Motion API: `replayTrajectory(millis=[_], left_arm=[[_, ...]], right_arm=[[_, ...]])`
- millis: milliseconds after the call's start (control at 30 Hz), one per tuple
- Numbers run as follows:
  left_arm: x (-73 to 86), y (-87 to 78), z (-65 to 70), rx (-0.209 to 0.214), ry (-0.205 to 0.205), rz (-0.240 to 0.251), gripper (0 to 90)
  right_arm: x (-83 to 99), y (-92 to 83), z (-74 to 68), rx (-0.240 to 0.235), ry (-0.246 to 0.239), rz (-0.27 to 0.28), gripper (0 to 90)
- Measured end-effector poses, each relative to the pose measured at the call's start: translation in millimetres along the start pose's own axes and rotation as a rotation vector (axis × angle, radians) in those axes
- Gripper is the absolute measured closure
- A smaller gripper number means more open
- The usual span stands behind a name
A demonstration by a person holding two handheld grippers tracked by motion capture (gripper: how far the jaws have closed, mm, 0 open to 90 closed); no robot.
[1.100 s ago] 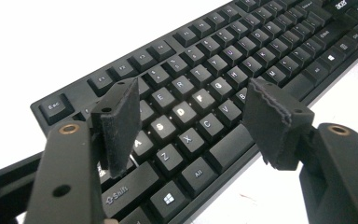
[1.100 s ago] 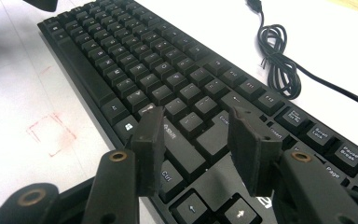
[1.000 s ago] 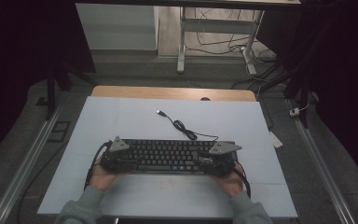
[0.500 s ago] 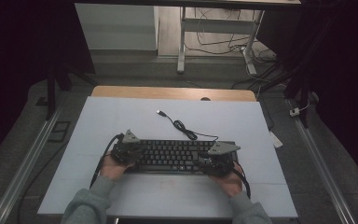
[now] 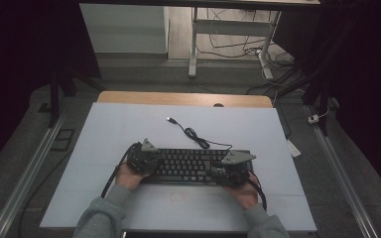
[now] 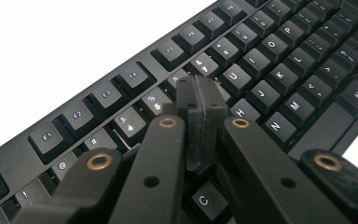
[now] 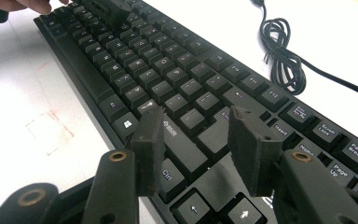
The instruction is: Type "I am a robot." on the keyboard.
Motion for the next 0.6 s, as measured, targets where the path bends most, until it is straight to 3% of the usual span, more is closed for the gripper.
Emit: replayTrajectory(millis=[467, 600], left_arm=[[1.4, 6.6, -1.3, 0.019, -0.016, -0.006, 88.9], [0.8, 1.8, 0.5, 0.001, 0.004, 0.007, 88.9]], right_arm=[[1.6, -0.4, 0.5, 0.001, 0.008, 0.006, 55.9], [1.6, -1.1, 0.4, 0.002, 0.009, 0.004, 55.9]])
Point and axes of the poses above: each handheld gripper's, and its own axes: y roughly forward along the jaws, x roughly out of its underside, z roughly to its right, the point moved 2 cm from there along y, roughly forward along the jaws, and after that the axes turned 8 degrees about -y, right-handed, at the moved point
